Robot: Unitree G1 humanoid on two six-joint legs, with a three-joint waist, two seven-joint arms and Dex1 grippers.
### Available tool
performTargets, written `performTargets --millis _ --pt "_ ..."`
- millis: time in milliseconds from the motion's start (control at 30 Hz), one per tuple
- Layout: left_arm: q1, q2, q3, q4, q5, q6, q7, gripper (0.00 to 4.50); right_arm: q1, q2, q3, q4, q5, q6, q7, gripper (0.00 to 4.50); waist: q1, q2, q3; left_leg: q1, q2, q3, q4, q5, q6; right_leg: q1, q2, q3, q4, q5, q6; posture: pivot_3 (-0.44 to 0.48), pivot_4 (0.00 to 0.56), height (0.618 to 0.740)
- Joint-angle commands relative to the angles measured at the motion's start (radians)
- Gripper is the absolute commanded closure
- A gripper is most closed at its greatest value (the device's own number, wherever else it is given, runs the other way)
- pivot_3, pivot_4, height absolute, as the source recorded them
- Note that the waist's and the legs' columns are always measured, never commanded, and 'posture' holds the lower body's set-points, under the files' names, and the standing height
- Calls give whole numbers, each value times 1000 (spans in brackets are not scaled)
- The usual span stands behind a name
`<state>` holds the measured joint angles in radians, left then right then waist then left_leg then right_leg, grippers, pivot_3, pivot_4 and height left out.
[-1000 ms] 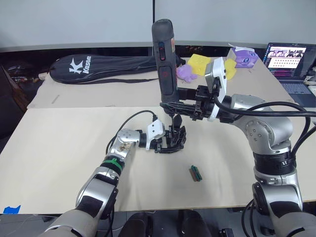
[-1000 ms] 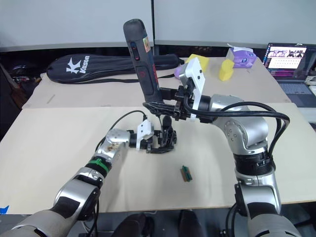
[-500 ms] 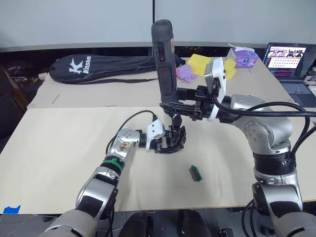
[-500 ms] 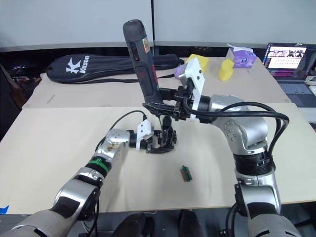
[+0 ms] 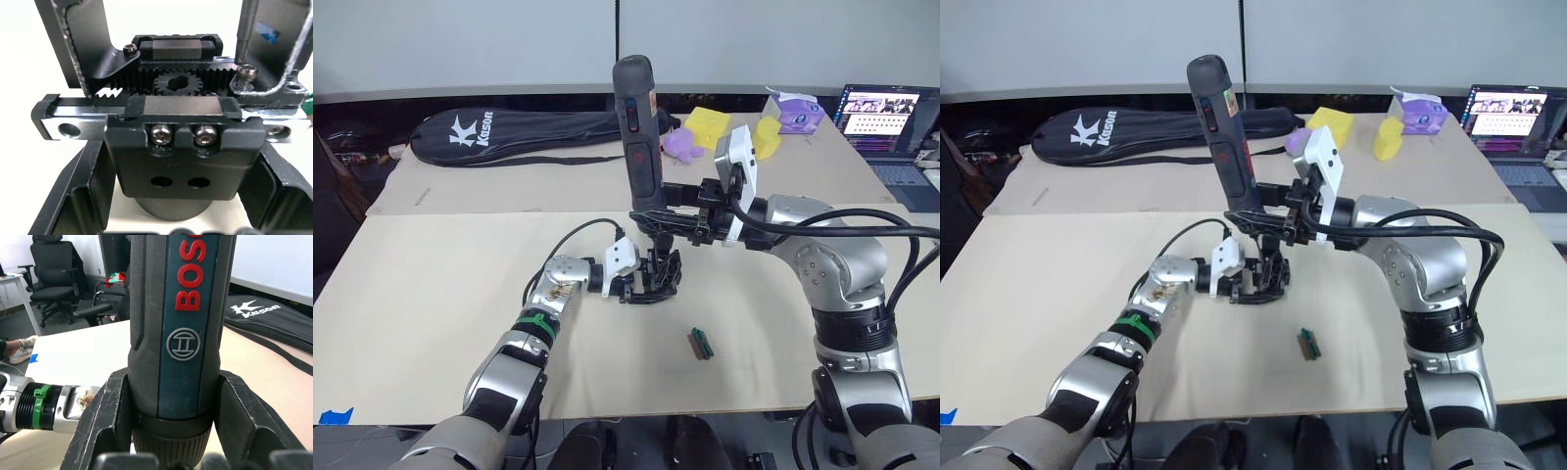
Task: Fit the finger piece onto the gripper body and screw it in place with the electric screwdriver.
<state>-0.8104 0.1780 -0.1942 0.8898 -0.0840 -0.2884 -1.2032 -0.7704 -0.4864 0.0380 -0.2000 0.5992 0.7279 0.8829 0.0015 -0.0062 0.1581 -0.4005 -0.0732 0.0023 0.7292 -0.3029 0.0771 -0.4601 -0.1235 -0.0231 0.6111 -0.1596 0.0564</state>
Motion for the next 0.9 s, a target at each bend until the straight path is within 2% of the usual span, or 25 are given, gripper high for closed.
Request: performTargets --millis 33,900 --pt "-19 10 17 4 2 -20 4 1679 -24 5 -23 -35 10 -42 1 2580 0 0 0 0 0 0 0 0 0 0 0 0 0 0 0 0 150 723" --pt "-31 9 19 20 3 -29 2 1679 -15 -8 -28 -70 28 -11 -14 2580 -1 0 0 0 0 0 0 0 0 0 0 0 0 0 0 0 150 723"
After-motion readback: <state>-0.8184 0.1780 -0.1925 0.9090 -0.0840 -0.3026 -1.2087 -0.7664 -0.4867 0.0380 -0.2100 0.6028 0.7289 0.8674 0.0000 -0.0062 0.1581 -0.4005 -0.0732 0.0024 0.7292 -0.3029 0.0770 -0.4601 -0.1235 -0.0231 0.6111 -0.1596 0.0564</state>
